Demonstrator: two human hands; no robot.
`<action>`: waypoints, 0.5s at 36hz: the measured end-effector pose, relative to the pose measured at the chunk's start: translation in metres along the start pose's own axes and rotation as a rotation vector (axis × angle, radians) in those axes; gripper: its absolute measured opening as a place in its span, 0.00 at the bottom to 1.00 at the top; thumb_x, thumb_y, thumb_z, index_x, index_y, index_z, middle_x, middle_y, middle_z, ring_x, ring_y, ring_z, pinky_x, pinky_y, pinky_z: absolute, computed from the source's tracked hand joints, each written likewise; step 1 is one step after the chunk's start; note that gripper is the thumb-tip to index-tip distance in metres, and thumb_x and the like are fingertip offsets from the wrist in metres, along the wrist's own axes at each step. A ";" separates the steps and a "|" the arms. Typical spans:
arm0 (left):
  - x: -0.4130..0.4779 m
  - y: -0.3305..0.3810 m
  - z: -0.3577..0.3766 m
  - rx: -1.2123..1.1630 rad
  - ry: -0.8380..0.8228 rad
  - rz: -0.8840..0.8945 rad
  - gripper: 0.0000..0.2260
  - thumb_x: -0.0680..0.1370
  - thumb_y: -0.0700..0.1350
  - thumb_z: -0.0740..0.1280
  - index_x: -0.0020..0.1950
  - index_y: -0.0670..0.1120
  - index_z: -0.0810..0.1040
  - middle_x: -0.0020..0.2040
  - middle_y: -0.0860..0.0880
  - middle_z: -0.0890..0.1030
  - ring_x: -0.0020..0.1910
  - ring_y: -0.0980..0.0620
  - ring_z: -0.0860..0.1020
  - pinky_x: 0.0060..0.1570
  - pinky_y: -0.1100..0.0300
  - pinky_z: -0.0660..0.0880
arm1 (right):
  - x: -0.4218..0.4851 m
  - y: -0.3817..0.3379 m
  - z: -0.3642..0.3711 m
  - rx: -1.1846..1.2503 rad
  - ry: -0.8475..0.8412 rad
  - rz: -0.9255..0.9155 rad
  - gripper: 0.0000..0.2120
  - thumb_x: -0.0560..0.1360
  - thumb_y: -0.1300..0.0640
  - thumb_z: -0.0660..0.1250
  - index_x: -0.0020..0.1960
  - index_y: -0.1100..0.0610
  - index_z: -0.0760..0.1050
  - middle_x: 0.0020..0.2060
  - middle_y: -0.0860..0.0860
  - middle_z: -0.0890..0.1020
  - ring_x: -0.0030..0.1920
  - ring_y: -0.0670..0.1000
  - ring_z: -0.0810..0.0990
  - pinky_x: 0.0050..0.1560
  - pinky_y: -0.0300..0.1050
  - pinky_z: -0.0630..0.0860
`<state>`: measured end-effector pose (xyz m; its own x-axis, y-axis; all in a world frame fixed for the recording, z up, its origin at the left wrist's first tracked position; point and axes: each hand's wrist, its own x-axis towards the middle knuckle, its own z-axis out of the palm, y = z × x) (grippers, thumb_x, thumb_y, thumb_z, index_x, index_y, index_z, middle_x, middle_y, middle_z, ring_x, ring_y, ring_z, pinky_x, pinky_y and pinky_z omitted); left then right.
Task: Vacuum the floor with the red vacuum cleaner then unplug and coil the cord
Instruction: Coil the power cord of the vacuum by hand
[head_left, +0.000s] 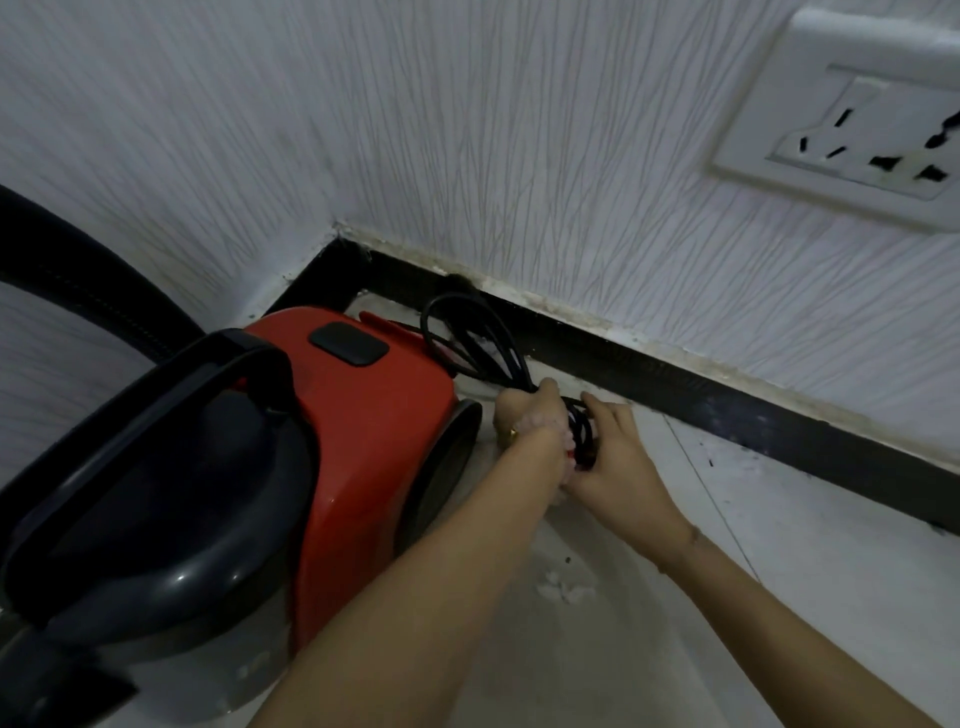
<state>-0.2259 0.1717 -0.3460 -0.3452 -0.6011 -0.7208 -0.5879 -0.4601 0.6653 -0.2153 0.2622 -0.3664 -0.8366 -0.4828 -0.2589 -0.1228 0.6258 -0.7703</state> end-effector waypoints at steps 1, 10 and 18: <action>-0.002 0.000 0.001 0.011 0.001 0.012 0.13 0.76 0.44 0.61 0.55 0.38 0.77 0.52 0.42 0.82 0.50 0.43 0.80 0.48 0.56 0.76 | -0.003 -0.001 -0.002 0.030 0.017 -0.003 0.41 0.70 0.54 0.73 0.76 0.55 0.55 0.65 0.50 0.64 0.59 0.46 0.71 0.56 0.36 0.67; 0.020 0.040 0.004 0.040 -0.123 0.015 0.17 0.79 0.46 0.59 0.63 0.37 0.70 0.62 0.41 0.77 0.60 0.43 0.77 0.49 0.61 0.75 | 0.028 -0.021 -0.015 0.064 0.129 -0.039 0.38 0.69 0.52 0.74 0.74 0.57 0.61 0.66 0.55 0.69 0.63 0.50 0.71 0.53 0.33 0.63; 0.043 0.041 -0.012 -0.073 -0.145 -0.079 0.24 0.80 0.54 0.57 0.70 0.39 0.66 0.70 0.42 0.71 0.66 0.45 0.73 0.49 0.59 0.76 | 0.054 -0.035 0.008 0.069 0.069 0.009 0.35 0.70 0.55 0.73 0.72 0.61 0.63 0.63 0.56 0.76 0.63 0.54 0.75 0.51 0.37 0.69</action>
<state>-0.2566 0.1190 -0.3473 -0.4047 -0.4633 -0.7884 -0.5644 -0.5518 0.6140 -0.2517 0.2095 -0.3584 -0.8726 -0.4325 -0.2270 -0.0798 0.5848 -0.8072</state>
